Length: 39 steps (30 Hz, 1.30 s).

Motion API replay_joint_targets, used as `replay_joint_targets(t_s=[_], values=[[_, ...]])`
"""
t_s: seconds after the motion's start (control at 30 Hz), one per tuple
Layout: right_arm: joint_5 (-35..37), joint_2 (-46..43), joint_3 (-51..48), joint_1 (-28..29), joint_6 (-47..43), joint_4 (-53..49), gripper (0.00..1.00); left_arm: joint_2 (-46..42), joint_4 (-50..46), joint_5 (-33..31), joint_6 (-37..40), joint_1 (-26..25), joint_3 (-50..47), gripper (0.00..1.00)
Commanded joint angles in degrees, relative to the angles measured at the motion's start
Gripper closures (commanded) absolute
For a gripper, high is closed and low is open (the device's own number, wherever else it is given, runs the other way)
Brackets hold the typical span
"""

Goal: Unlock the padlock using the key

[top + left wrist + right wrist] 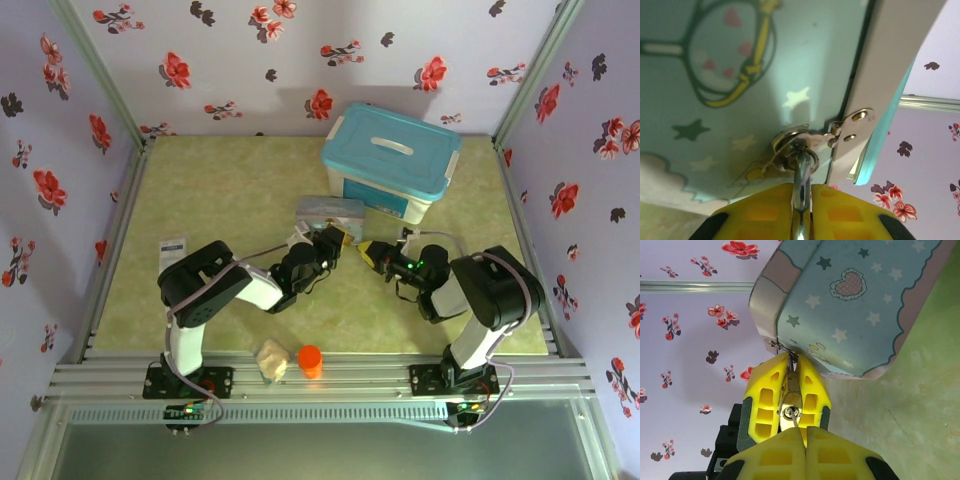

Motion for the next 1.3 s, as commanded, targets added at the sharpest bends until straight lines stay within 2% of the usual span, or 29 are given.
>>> replay_joint_targets(t_s=[0.0,0.43,0.73,1.03,1.27], values=[[-0.1,1.6,2.0,0.4,-2.0,-3.0,1.00,-1.4,7.7,8.6,-0.4,-2.9,1.6,1.00],[-7.1,1.6,0.1,-3.3,-2.8,-3.0,1.00,0.8,7.7,12.3,1.3,-2.2,0.2,1.00],[-8.7,7.2,-0.4,-4.9,-5.4,-3.0,1.00,0.2,7.8,14.0,2.1,-2.1,-0.1,1.00],[-7.2,4.0,-1.8,-4.8,-4.0,-3.0,1.00,1.9,8.0,12.7,2.8,-2.5,0.0,1.00],[-7.0,-1.0,-0.5,-4.7,2.4,-3.0,1.00,1.9,8.7,12.7,3.5,-2.7,0.3,1.00]])
